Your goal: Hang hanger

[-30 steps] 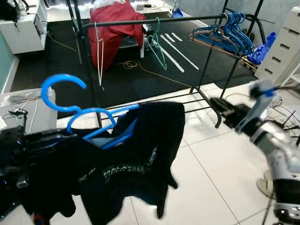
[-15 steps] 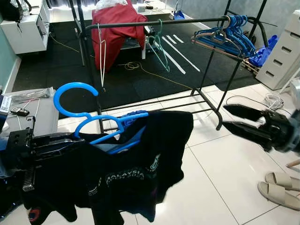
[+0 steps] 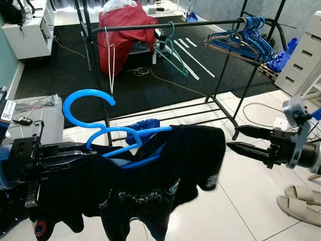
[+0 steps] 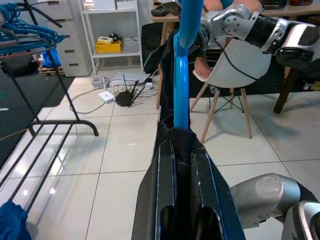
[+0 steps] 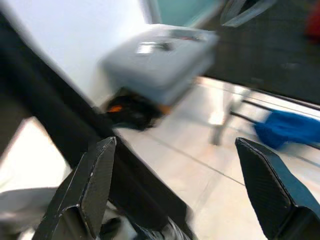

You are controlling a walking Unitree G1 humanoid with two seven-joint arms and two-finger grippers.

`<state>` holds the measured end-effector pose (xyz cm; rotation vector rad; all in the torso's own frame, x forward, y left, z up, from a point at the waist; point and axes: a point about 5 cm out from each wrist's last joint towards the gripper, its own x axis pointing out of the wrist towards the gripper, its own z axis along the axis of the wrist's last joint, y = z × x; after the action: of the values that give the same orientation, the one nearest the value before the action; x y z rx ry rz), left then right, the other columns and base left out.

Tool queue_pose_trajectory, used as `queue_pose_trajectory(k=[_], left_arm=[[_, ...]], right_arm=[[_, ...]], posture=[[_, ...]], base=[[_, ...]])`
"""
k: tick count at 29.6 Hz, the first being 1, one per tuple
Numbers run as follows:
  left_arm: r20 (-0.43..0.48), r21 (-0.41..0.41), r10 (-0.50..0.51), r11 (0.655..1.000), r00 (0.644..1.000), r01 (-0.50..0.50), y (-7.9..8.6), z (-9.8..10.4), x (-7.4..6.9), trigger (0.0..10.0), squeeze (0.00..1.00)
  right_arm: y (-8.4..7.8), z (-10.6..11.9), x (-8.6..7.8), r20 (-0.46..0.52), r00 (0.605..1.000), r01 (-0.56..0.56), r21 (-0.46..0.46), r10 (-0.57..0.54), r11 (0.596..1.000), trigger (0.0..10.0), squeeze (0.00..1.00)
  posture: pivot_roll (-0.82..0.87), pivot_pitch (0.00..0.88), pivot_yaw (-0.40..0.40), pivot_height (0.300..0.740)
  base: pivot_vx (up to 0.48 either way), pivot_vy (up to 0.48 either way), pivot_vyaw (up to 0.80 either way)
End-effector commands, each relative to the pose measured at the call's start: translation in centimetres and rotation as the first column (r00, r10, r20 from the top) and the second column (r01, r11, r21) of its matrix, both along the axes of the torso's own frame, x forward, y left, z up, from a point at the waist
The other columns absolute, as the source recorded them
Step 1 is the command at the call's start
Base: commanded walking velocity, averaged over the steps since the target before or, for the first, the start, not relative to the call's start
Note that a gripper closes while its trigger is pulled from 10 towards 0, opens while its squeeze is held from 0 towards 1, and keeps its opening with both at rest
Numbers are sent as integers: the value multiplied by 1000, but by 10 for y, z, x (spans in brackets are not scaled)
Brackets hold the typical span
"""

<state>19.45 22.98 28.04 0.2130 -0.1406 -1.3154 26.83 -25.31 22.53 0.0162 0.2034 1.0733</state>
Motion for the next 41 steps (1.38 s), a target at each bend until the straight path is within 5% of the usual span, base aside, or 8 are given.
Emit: queue_pose_trajectory(k=[1, 13, 15, 16, 28, 32, 33, 41], left_arm=[[6, 30, -40, 999, 999, 39, -4, 6, -3, 10000, 0], [12, 32, -63, 998, 998, 63, -9, 8, -3, 10000, 0], [13, 32, -62, 998, 998, 62, -9, 9, -3, 10000, 0], [13, 33, -61, 998, 998, 60, -9, 9, -3, 10000, 0], [15, 31, -28, 999, 999, 28, -6, 9, 2, 10000, 0], [15, 29, -5, 1000, 1000, 5, -2, 8, 4, 10000, 0], [15, 28, 3, 1000, 1000, -4, -1, 8, 5, 10000, 0], [22, 24, 10, 1000, 1000, -10, 1, 10, 6, 10000, 0]], right_arm=[[7, 3, -2, -7, 998, -61, 17, 61, 998, 10000, 0], [22, -6, -1, -81, 979, -191, -65, 186, 979, 9647, 0], [21, -6, -1, -84, 979, -191, -68, 185, 979, 8078, 0], [21, -6, -2, -89, 978, -195, -68, 188, 978, 0, 0], [9, 22, -14, -34, 973, -222, 108, 227, 969, 0, 0], [-4, 26, -11, 5, 991, -135, 130, 135, 982, 10000, 0], [-13, 32, -10, 31, 997, -78, 179, 74, 981, 10000, 1000], [-46, 57, -26, 117, 992, -7, 384, -41, 923, 10000, 1000]], posture=[[-79, 64, -14, 740], [-79, 68, -15, 740], [-79, 68, -15, 740], [-79, 68, -17, 740], [-82, 74, -20, 740], [-84, 76, -19, 740], [-85, 78, -19, 740], [-95, 85, -10, 740]], base=[[0, 0, 0], [0, 0, 0], [0, 0, 0], [0, 0, 0], [0, 0, 0], [0, 0, 0], [0, 0, 0], [0, 0, 0]])
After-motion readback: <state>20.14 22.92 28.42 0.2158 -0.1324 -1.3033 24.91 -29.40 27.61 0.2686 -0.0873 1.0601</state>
